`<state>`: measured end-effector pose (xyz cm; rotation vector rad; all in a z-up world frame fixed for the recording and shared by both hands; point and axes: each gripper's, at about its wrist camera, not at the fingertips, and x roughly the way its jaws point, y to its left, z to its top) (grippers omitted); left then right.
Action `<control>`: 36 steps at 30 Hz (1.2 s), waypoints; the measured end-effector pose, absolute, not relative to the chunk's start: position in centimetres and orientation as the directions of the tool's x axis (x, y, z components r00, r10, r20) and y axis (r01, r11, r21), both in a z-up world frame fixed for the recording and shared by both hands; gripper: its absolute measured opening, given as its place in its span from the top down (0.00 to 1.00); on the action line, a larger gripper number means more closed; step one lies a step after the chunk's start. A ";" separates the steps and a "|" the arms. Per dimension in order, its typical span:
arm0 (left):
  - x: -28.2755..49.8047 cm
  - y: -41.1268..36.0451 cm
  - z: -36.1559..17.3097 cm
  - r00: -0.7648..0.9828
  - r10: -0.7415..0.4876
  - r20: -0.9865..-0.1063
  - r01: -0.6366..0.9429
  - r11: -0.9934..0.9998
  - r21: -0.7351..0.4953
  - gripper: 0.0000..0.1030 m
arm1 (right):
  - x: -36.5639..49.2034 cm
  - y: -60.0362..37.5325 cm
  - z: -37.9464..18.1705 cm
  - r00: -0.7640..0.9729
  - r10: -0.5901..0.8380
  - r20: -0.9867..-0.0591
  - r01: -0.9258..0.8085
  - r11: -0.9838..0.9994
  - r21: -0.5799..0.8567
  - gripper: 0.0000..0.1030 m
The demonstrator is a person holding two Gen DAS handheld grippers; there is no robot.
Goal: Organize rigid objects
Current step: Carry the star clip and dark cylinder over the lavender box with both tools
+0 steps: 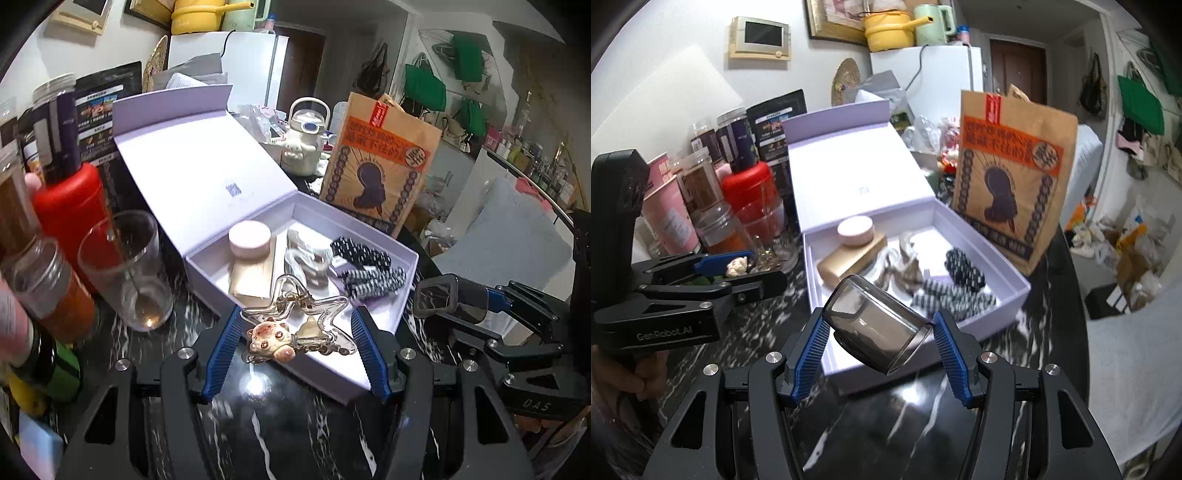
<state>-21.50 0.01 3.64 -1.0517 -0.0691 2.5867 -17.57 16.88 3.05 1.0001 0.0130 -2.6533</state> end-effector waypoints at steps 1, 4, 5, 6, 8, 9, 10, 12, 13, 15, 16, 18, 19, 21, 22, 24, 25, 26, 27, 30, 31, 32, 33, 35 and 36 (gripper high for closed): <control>-21.9 0.0 3.8 -0.666 0.336 -0.666 -0.299 -0.938 -0.174 0.41 | -18.1 16.9 3.3 -0.713 -0.281 -0.643 0.288 -0.953 0.097 0.44; -23.2 0.0 4.5 -0.676 0.330 -0.659 -0.296 -0.940 -0.167 0.41 | -19.4 17.1 3.9 -0.717 -0.285 -0.636 0.289 -0.952 0.101 0.44; -23.5 0.0 4.7 -0.681 0.326 -0.656 -0.294 -0.942 -0.163 0.41 | -19.8 17.1 4.0 -0.718 -0.284 -0.635 0.288 -0.952 0.099 0.44; -23.8 0.1 4.9 -0.686 0.320 -0.654 -0.291 -0.944 -0.156 0.41 | -20.1 17.2 4.1 -0.720 -0.281 -0.635 0.288 -0.953 0.094 0.44; -24.6 0.1 5.2 -0.694 0.312 -0.649 -0.286 -0.947 -0.148 0.41 | -21.0 17.4 4.3 -0.726 -0.274 -0.631 0.286 -0.954 0.085 0.44; -25.0 0.1 5.3 -0.697 0.310 -0.647 -0.285 -0.947 -0.147 0.41 | -21.3 17.4 4.4 -0.728 -0.273 -0.629 0.285 -0.955 0.084 0.44; -25.3 0.2 5.5 -0.699 0.311 -0.644 -0.285 -0.947 -0.147 0.41 | -21.7 17.6 4.6 -0.731 -0.273 -0.625 0.285 -0.955 0.084 0.44; -26.1 0.3 5.7 -0.705 0.309 -0.638 -0.285 -0.947 -0.144 0.41 | -22.4 17.8 4.9 -0.735 -0.274 -0.620 0.285 -0.955 0.084 0.44; -26.4 0.4 5.8 -0.707 0.308 -0.637 -0.285 -0.948 -0.142 0.41 | -22.6 17.9 5.0 -0.737 -0.274 -0.618 0.285 -0.955 0.084 0.44; -27.1 0.5 6.0 -0.710 0.309 -0.633 -0.289 -0.947 -0.138 0.41 | -23.3 18.1 5.3 -0.744 -0.270 -0.611 0.281 -0.956 0.079 0.44; -27.5 0.6 6.0 -0.713 0.308 -0.630 -0.291 -0.947 -0.134 0.41 | -23.6 18.2 5.4 -0.749 -0.267 -0.607 0.279 -0.957 0.076 0.44; -28.2 1.1 6.1 -0.720 0.292 -0.630 -0.295 -0.950 -0.103 0.41 | -24.2 18.4 5.7 -0.756 -0.258 -0.602 0.273 -0.959 0.068 0.44; -28.4 1.5 6.1 -0.731 0.280 -0.622 -0.296 -0.952 -0.080 0.41 | -24.6 18.5 5.8 -0.762 -0.247 -0.598 0.267 -0.962 0.058 0.44; -29.0 1.9 6.0 -0.733 0.274 -0.622 -0.303 -0.951 -0.063 0.41 | -25.2 18.6 6.0 -0.774 -0.225 -0.592 0.252 -0.967 0.038 0.44; -29.3 2.1 6.0 -0.730 0.282 -0.623 -0.308 -0.949 -0.068 0.41 | -25.5 18.7 6.0 -0.778 -0.217 -0.589 0.247 -0.969 0.031 0.44; -29.9 2.5 5.9 -0.724 0.290 -0.625 -0.318 -0.945 -0.070 0.41 | -26.0 18.9 6.1 -0.780 -0.215 -0.588 0.241 -0.970 0.034 0.44; -30.1 2.7 5.9 -0.727 0.287 -0.624 -0.318 -0.946 -0.064 0.41 | -26.3 19.2 6.1 -0.781 -0.216 -0.586 0.236 -0.971 0.044 0.44; -30.3 2.9 5.9 -0.730 0.280 -0.623 -0.316 -0.947 -0.055 0.41 | -26.6 19.5 6.1 -0.783 -0.216 -0.584 0.228 -0.972 0.054 0.44; -30.5 3.0 5.9 -0.734 0.272 -0.622 -0.312 -0.949 -0.046 0.41 | -26.8 19.7 6.0 -0.783 -0.215 -0.584 0.223 -0.973 0.060 0.44; -31.1 3.4 5.7 -0.737 0.259 -0.625 -0.307 -0.951 -0.033 0.41 | -27.5 20.3 5.8 -0.785 -0.210 -0.583 0.203 -0.976 0.079 0.44; -31.3 3.4 5.5 -0.734 0.258 -0.628 -0.306 -0.951 -0.033 0.41 | -27.8 20.5 5.8 -0.785 -0.209 -0.583 0.197 -0.977 0.085 0.44; -31.5 3.5 5.4 -0.731 0.257 -0.632 -0.305 -0.952 -0.034 0.41 | -28.0 20.7 5.7 -0.786 -0.211 -0.581 0.193 -0.977 0.093 0.44; -31.7 3.6 5.2 -0.728 0.257 -0.636 -0.304 -0.952 -0.036 0.41 | -28.2 20.9 5.6 -0.785 -0.211 -0.582 0.188 -0.977 0.101 0.44; -32.2 3.7 4.7 -0.722 0.259 -0.642 -0.303 -0.952 -0.042 0.41 | -28.8 21.1 5.3 -0.783 -0.215 -0.584 0.175 -0.977 0.125 0.44; -32.3 3.8 4.5 -0.719 0.258 -0.645 -0.301 -0.953 -0.045 0.41 | -29.1 21.1 5.0 -0.777 -0.220 -0.590 0.174 -0.976 0.134 0.44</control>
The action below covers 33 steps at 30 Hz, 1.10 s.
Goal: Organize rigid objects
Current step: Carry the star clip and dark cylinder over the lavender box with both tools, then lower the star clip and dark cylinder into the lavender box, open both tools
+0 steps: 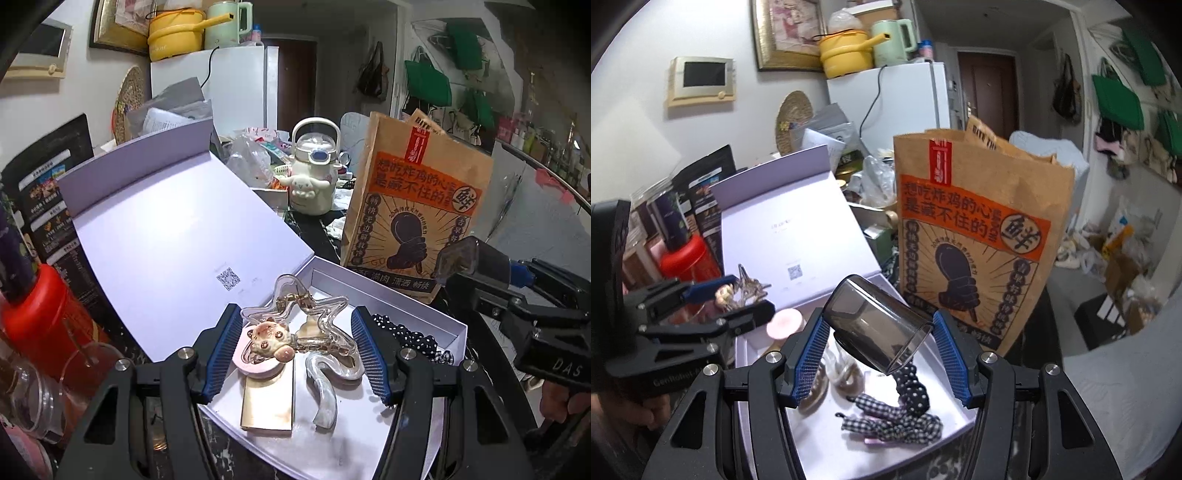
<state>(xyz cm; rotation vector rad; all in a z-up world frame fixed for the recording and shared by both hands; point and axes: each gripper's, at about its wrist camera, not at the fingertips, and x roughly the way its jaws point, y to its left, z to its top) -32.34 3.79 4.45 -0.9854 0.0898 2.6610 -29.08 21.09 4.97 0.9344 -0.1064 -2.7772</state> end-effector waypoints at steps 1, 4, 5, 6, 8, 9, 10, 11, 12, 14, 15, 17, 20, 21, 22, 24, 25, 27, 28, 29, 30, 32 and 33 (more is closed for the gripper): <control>-32.6 3.9 4.2 -0.715 0.258 -0.649 -0.299 -0.953 -0.049 0.41 | -29.4 21.0 4.7 -0.769 -0.223 -0.599 0.177 -0.975 0.135 0.44; -33.1 3.9 3.4 -0.703 0.257 -0.663 -0.292 -0.955 -0.061 0.41 | -29.7 20.6 4.0 -0.754 -0.226 -0.617 0.186 -0.974 0.130 0.44; -33.2 3.9 3.3 -0.699 0.256 -0.668 -0.294 -0.954 -0.058 0.41 | -29.8 20.5 3.8 -0.749 -0.227 -0.622 0.189 -0.974 0.128 0.44; -33.3 4.0 3.1 -0.696 0.255 -0.671 -0.296 -0.954 -0.055 0.41 | -29.8 20.5 3.6 -0.747 -0.228 -0.624 0.191 -0.973 0.126 0.44; -33.4 4.1 2.8 -0.688 0.249 -0.681 -0.301 -0.953 -0.044 0.41 | -30.0 20.5 3.4 -0.740 -0.224 -0.634 0.192 -0.974 0.119 0.44; -33.5 4.1 2.7 -0.683 0.250 -0.686 -0.306 -0.951 -0.041 0.41 | -30.1 20.5 3.2 -0.738 -0.221 -0.638 0.190 -0.975 0.117 0.44; -33.5 4.1 2.6 -0.679 0.251 -0.690 -0.310 -0.950 -0.040 0.41 | -30.1 20.4 3.1 -0.734 -0.218 -0.643 0.189 -0.975 0.115 0.44; -33.6 4.2 2.5 -0.673 0.250 -0.696 -0.314 -0.949 -0.037 0.41 | -30.2 20.4 2.9 -0.730 -0.215 -0.649 0.187 -0.976 0.113 0.44; -33.6 4.4 2.4 -0.666 0.249 -0.703 -0.319 -0.947 -0.033 0.41 | -30.3 20.4 2.6 -0.725 -0.211 -0.655 0.185 -0.977 0.111 0.44; -33.6 4.6 2.1 -0.658 0.246 -0.712 -0.325 -0.945 -0.027 0.41 | -30.4 20.3 2.2 -0.715 -0.206 -0.668 0.182 -0.978 0.107 0.44; -33.6 4.7 2.0 -0.651 0.247 -0.718 -0.329 -0.944 -0.027 0.41 | -30.4 20.2 1.8 -0.707 -0.203 -0.677 0.179 -0.978 0.106 0.44; -33.8 4.8 1.7 -0.633 0.260 -0.729 -0.340 -0.940 -0.039 0.41 | -30.6 20.3 1.4 -0.695 -0.206 -0.689 0.178 -0.978 0.112 0.44; -33.9 4.9 1.2 -0.607 0.269 -0.748 -0.346 -0.937 -0.056 0.41 | -30.6 20.5 0.9 -0.685 -0.204 -0.699 0.171 -0.978 0.118 0.44; -34.0 4.9 1.2 -0.603 0.270 -0.751 -0.347 -0.936 -0.059 0.41 | -30.6 20.5 0.8 -0.683 -0.205 -0.702 0.170 -0.978 0.120 0.44; -34.0 4.9 1.1 -0.596 0.271 -0.756 -0.348 -0.935 -0.061 0.41 | -30.6 20.6 0.7 -0.678 -0.210 -0.704 0.173 -0.977 0.124 0.44; -34.1 5.0 0.8 -0.581 0.272 -0.767 -0.349 -0.935 -0.068 0.41 | -30.6 20.6 0.4 -0.669 -0.214 -0.711 0.176 -0.976 0.128 0.44; -34.1 5.1 0.7 -0.573 0.273 -0.773 -0.349 -0.934 -0.071 0.41 | -30.6 20.7 0.2 -0.665 -0.214 -0.716 0.175 -0.976 0.128 0.44; -34.0 5.1 0.2 -0.556 0.277 -0.784 -0.351 -0.933 -0.081 0.41 | -30.6 20.7 -0.2 -0.654 -0.212 -0.726 0.173 -0.976 0.130 0.44; -33.9 5.2 0.1 -0.550 0.278 -0.788 -0.353 -0.932 -0.083 0.41 | -30.6 20.7 -0.3 -0.651 -0.213 -0.729 0.174 -0.976 0.130 0.44; -33.7 5.3 -0.1 -0.544 0.277 -0.792 -0.354 -0.932 -0.083 0.41 | -30.5 20.7 -0.5 -0.646 -0.215 -0.733 0.176 -0.976 0.130 0.44; -33.5 5.4 -0.3 -0.541 0.276 -0.795 -0.356 -0.931 -0.082 0.41 | -30.3 20.7 -0.6 -0.643 -0.217 -0.735 0.179 -0.975 0.131 0.44; -33.2 5.6 -0.6 -0.534 0.275 -0.800 -0.361 -0.929 -0.079 0.41 | -30.0 20.6 -1.0 -0.635 -0.219 -0.741 0.185 -0.974 0.130 0.44; -33.0 5.6 -0.7 -0.530 0.277 -0.801 -0.365 -0.928 -0.079 0.41 | -29.8 20.6 -1.1 -0.633 -0.220 -0.742 0.188 -0.974 0.129 0.44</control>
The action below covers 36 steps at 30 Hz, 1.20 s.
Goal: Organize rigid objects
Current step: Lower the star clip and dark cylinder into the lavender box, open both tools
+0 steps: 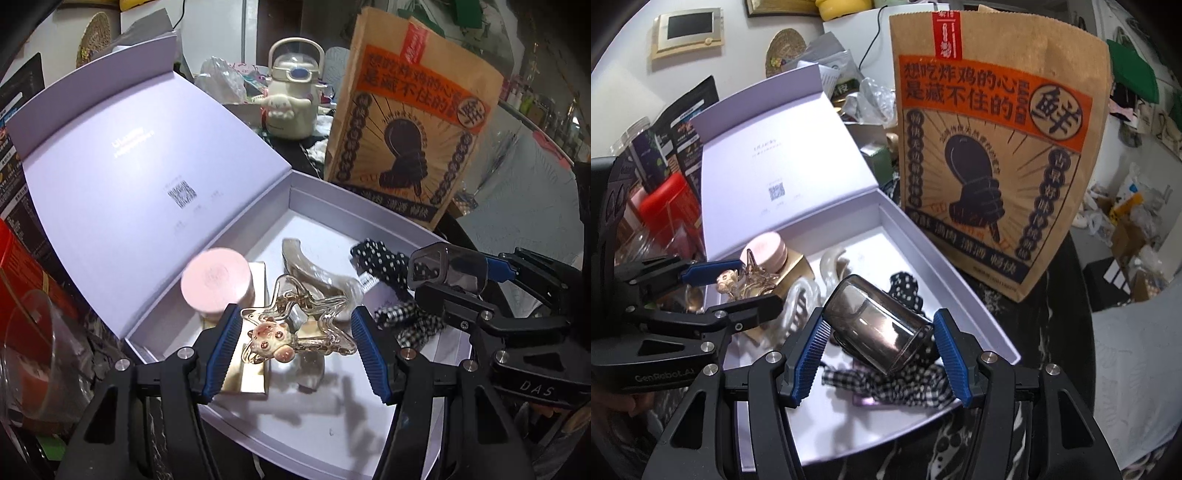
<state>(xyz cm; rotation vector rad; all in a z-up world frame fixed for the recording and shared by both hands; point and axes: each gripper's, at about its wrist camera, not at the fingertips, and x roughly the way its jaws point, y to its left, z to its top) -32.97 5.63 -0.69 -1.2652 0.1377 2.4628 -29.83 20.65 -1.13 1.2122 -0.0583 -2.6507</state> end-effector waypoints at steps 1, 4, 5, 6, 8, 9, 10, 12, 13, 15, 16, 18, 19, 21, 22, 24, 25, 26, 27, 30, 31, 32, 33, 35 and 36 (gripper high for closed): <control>-32.9 5.7 -0.8 -0.526 0.278 -0.804 -0.367 -0.927 -0.080 0.41 | -29.7 20.6 -1.3 -0.631 -0.222 -0.743 0.191 -0.973 0.129 0.44; -32.6 6.0 -1.5 -0.524 0.252 -0.813 -0.366 -0.929 -0.052 0.41 | -29.3 20.1 -1.8 -0.624 -0.202 -0.755 0.200 -0.975 0.096 0.44; -32.7 6.1 -1.7 -0.516 0.253 -0.819 -0.368 -0.928 -0.055 0.41 | -29.2 19.9 -2.0 -0.617 -0.205 -0.760 0.207 -0.974 0.095 0.44; -32.6 6.2 -2.0 -0.505 0.255 -0.825 -0.371 -0.927 -0.059 0.41 | -29.2 19.8 -2.2 -0.610 -0.211 -0.764 0.212 -0.972 0.099 0.44; -32.4 6.3 -2.5 -0.500 0.238 -0.833 -0.368 -0.929 -0.044 0.41 | -29.2 19.7 -2.6 -0.596 -0.216 -0.773 0.215 -0.971 0.105 0.43; -32.3 6.3 -2.6 -0.500 0.235 -0.833 -0.370 -0.928 -0.040 0.41 | -29.2 19.6 -2.8 -0.592 -0.215 -0.777 0.217 -0.971 0.103 0.43; -32.1 6.2 -2.7 -0.502 0.231 -0.833 -0.370 -0.928 -0.035 0.41 | -29.1 19.4 -3.0 -0.587 -0.214 -0.781 0.221 -0.970 0.099 0.43; -31.9 6.2 -2.7 -0.505 0.221 -0.834 -0.370 -0.929 -0.022 0.41 | -28.9 19.2 -3.1 -0.585 -0.213 -0.783 0.229 -0.969 0.092 0.43; -31.9 6.2 -2.7 -0.504 0.217 -0.836 -0.369 -0.929 -0.019 0.41 | -28.8 19.2 -3.2 -0.584 -0.212 -0.784 0.232 -0.969 0.090 0.43; -31.8 6.2 -2.7 -0.501 0.206 -0.840 -0.366 -0.930 -0.010 0.41 | -28.6 19.0 -3.2 -0.583 -0.205 -0.786 0.232 -0.969 0.081 0.43; -31.7 6.2 -2.7 -0.501 0.203 -0.841 -0.367 -0.930 -0.007 0.41 | -28.5 18.9 -3.2 -0.582 -0.203 -0.787 0.234 -0.969 0.077 0.43; -31.5 6.2 -2.7 -0.501 0.196 -0.843 -0.369 -0.929 0.003 0.41 | -28.3 18.9 -3.2 -0.579 -0.200 -0.790 0.237 -0.969 0.072 0.43; -31.4 6.2 -2.8 -0.500 0.193 -0.844 -0.372 -0.928 0.008 0.41 | -28.2 18.9 -3.2 -0.578 -0.200 -0.792 0.238 -0.969 0.070 0.43; -31.0 6.4 -2.8 -0.500 0.183 -0.846 -0.377 -0.926 0.022 0.41 | -28.0 18.9 -3.2 -0.575 -0.196 -0.794 0.236 -0.969 0.069 0.43; -30.9 6.5 -2.9 -0.500 0.177 -0.848 -0.379 -0.925 0.030 0.41 | -27.9 18.9 -3.3 -0.576 -0.196 -0.794 0.235 -0.970 0.069 0.43; -30.9 6.6 -3.1 -0.492 0.172 -0.854 -0.382 -0.924 0.034 0.41 | -27.8 18.9 -3.3 -0.577 -0.195 -0.793 0.232 -0.970 0.070 0.43; -30.8 6.7 -3.1 -0.496 0.169 -0.852 -0.383 -0.923 0.040 0.41 | -27.7 19.0 -3.3 -0.577 -0.194 -0.793 0.230 -0.971 0.071 0.43; -30.7 6.7 -3.1 -0.498 0.166 -0.851 -0.383 -0.922 0.045 0.41 | -27.6 19.0 -3.3 -0.578 -0.194 -0.793 0.228 -0.971 0.071 0.43; -30.6 6.8 -3.1 -0.499 0.166 -0.851 -0.383 -0.923 0.044 0.41 | -27.6 19.0 -3.3 -0.577 -0.193 -0.793 0.229 -0.971 0.070 0.43; -30.3 6.7 -3.2 -0.500 0.174 -0.848 -0.387 -0.921 0.039 0.41 | -27.3 19.1 -3.1 -0.579 -0.186 -0.794 0.225 -0.972 0.063 0.42; -30.1 6.7 -3.2 -0.500 0.174 -0.848 -0.389 -0.920 0.041 0.41 | -27.2 19.1 -3.0 -0.577 -0.184 -0.795 0.223 -0.973 0.064 0.42; -30.0 6.7 -3.2 -0.499 0.176 -0.849 -0.393 -0.919 0.041 0.41 | -27.1 19.2 -3.0 -0.576 -0.184 -0.797 0.224 -0.973 0.063 0.42; -29.7 6.8 -3.2 -0.497 0.180 -0.849 -0.398 -0.917 0.039 0.41 | -27.0 19.1 -2.9 -0.575 -0.182 -0.797 0.228 -0.972 0.058 0.42; -29.3 6.8 -3.2 -0.496 0.183 -0.849 -0.403 -0.915 0.038 0.41 | -26.9 19.0 -2.6 -0.571 -0.173 -0.802 0.235 -0.971 0.042 0.42; -29.2 6.7 -3.1 -0.493 0.184 -0.850 -0.403 -0.914 0.036 0.41 | -26.9 19.0 -2.5 -0.570 -0.172 -0.803 0.238 -0.970 0.039 0.42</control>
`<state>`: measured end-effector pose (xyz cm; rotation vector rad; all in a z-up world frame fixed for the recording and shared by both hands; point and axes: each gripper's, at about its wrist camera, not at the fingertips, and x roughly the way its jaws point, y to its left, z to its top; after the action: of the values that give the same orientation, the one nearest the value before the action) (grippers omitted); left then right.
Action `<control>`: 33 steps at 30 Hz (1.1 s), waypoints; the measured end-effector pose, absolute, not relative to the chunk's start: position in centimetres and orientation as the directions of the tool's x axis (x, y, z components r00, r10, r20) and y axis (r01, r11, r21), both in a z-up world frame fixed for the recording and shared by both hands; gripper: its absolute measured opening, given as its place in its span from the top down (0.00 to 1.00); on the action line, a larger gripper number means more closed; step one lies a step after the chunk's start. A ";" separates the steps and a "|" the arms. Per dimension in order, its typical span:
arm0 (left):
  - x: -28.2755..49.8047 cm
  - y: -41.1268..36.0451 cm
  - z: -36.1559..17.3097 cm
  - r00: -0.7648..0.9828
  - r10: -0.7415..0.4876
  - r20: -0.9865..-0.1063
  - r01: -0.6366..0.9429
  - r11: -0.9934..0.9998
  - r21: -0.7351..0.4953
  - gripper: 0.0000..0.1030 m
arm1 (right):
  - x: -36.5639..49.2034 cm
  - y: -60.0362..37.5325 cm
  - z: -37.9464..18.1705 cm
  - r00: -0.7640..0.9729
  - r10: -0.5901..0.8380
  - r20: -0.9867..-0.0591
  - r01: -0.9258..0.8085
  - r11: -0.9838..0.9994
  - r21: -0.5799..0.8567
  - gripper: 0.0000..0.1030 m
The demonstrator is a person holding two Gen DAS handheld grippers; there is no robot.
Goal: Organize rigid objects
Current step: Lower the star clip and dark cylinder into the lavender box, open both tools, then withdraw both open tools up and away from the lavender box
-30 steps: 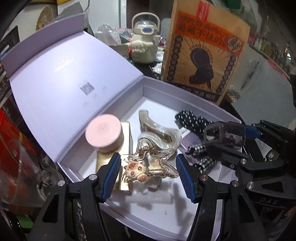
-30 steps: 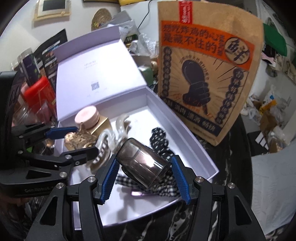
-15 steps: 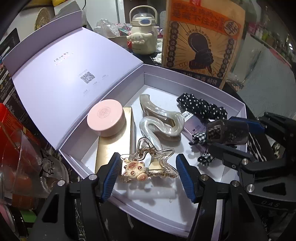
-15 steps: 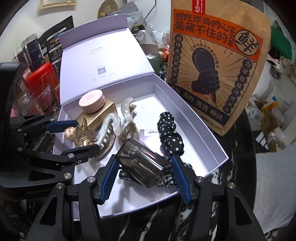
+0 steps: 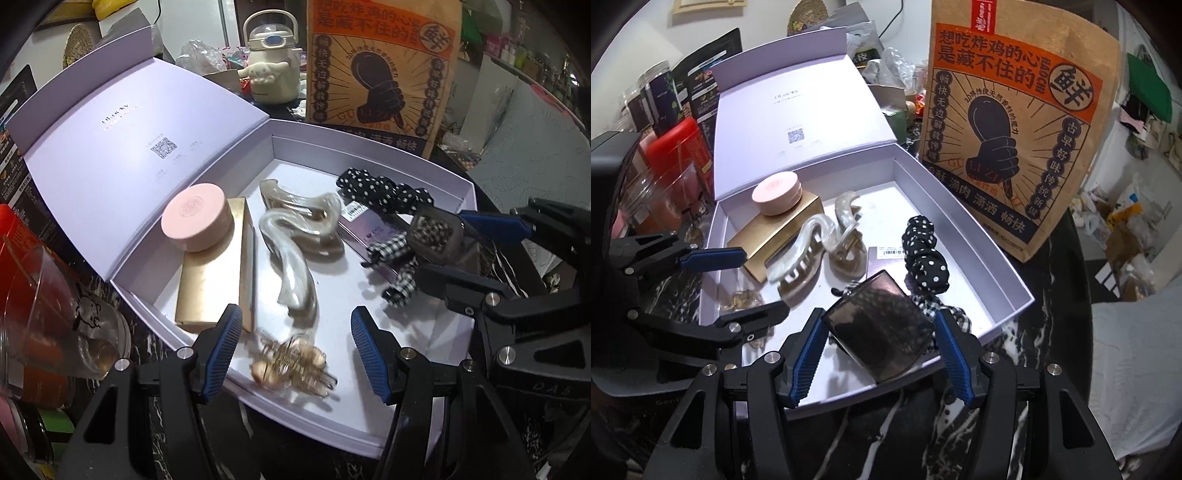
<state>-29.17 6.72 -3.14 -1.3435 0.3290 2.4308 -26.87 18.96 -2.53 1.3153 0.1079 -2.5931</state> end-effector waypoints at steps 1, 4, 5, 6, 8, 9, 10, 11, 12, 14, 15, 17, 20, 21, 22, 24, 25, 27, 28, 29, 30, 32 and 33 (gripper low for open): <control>-29.1 6.7 -3.1 -0.488 0.187 -0.853 -0.404 -0.914 0.031 0.41 | -26.8 18.9 -2.4 -0.567 -0.172 -0.806 0.242 -0.970 0.036 0.42; -28.9 6.4 -3.3 -0.473 0.206 -0.856 -0.400 -0.917 0.000 0.41 | -26.4 18.6 -2.3 -0.564 -0.168 -0.808 0.251 -0.968 0.025 0.42; -28.8 6.2 -3.3 -0.477 0.213 -0.853 -0.397 -0.918 -0.007 0.41 | -26.3 18.5 -2.3 -0.565 -0.168 -0.808 0.256 -0.966 0.021 0.42; -28.7 6.2 -3.3 -0.482 0.214 -0.849 -0.394 -0.919 -0.008 0.41 | -26.1 18.4 -2.3 -0.565 -0.167 -0.808 0.260 -0.965 0.018 0.41; -28.3 5.9 -3.1 -0.508 0.212 -0.835 -0.379 -0.925 -0.004 0.41 | -25.8 18.3 -2.1 -0.571 -0.164 -0.804 0.262 -0.965 0.011 0.34; -28.2 5.7 -2.9 -0.517 0.216 -0.828 -0.375 -0.927 -0.007 0.41 | -25.7 18.3 -2.0 -0.576 -0.160 -0.802 0.260 -0.966 0.005 0.28; -28.1 5.5 -2.7 -0.523 0.222 -0.823 -0.371 -0.929 -0.014 0.41 | -25.6 18.3 -1.9 -0.581 -0.158 -0.799 0.259 -0.966 0.002 0.26; -28.1 5.3 -2.5 -0.528 0.230 -0.817 -0.367 -0.930 -0.025 0.41 | -25.4 18.3 -1.7 -0.586 -0.159 -0.794 0.259 -0.966 0.002 0.26; -28.1 5.1 -2.3 -0.533 0.239 -0.812 -0.363 -0.931 -0.036 0.41 | -25.3 18.3 -1.6 -0.588 -0.161 -0.792 0.259 -0.966 0.004 0.26; -28.1 4.7 -2.0 -0.537 0.246 -0.807 -0.355 -0.934 -0.049 0.41 | -25.1 18.4 -1.3 -0.593 -0.162 -0.789 0.256 -0.967 0.007 0.24; -28.2 4.5 -1.9 -0.538 0.249 -0.805 -0.351 -0.935 -0.054 0.41 | -25.0 18.5 -1.2 -0.596 -0.161 -0.787 0.254 -0.967 0.006 0.21; -28.4 4.3 -1.8 -0.536 0.251 -0.806 -0.344 -0.937 -0.064 0.41 | -24.9 18.5 -1.0 -0.605 -0.153 -0.781 0.247 -0.969 -0.001 0.15; -28.5 4.1 -1.9 -0.529 0.244 -0.813 -0.329 -0.942 -0.069 0.33 | -24.9 18.6 -0.9 -0.607 -0.146 -0.781 0.240 -0.971 -0.006 0.14; -28.5 4.1 -1.9 -0.530 0.244 -0.812 -0.328 -0.942 -0.069 0.29 | -24.9 18.6 -0.9 -0.605 -0.143 -0.783 0.237 -0.972 -0.006 0.14; -28.5 4.1 -1.9 -0.533 0.249 -0.808 -0.330 -0.941 -0.072 0.26 | -25.0 18.7 -1.0 -0.603 -0.137 -0.786 0.231 -0.973 -0.007 0.14; -28.4 4.2 -1.8 -0.540 0.245 -0.805 -0.328 -0.942 -0.067 0.20 | -25.0 18.7 -1.2 -0.600 -0.136 -0.788 0.225 -0.974 -0.002 0.14; -28.4 4.3 -1.8 -0.541 0.240 -0.806 -0.326 -0.943 -0.062 0.20 | -25.0 18.8 -1.2 -0.598 -0.137 -0.789 0.222 -0.975 0.001 0.14; -28.4 4.3 -1.8 -0.540 0.236 -0.808 -0.324 -0.944 -0.059 0.20 | -25.1 18.9 -1.4 -0.595 -0.139 -0.792 0.218 -0.976 0.007 0.14; -28.4 4.4 -1.8 -0.539 0.235 -0.809 -0.323 -0.944 -0.059 0.20 | -25.1 19.0 -1.4 -0.594 -0.138 -0.792 0.215 -0.977 0.008 0.14; -28.4 4.3 -1.8 -0.539 0.234 -0.809 -0.323 -0.945 -0.058 0.19 | -25.2 19.0 -1.4 -0.593 -0.136 -0.794 0.212 -0.977 0.009 0.14; -28.4 4.3 -1.7 -0.539 0.232 -0.810 -0.321 -0.945 -0.058 0.19 | -25.2 19.1 -1.4 -0.593 -0.136 -0.794 0.210 -0.978 0.011 0.14; -28.4 4.1 -1.6 -0.539 0.228 -0.811 -0.315 -0.947 -0.057 0.19 | -25.2 19.2 -1.4 -0.593 -0.140 -0.793 0.209 -0.978 0.017 0.14; -28.3 4.0 -1.5 -0.539 0.226 -0.811 -0.313 -0.948 -0.056 0.16 | -25.2 19.3 -1.4 -0.594 -0.141 -0.792 0.208 -0.978 0.018 0.14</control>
<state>-28.32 4.04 -1.50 -1.3036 0.1371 2.5106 -25.23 19.27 -1.41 1.3024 0.1135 -2.6397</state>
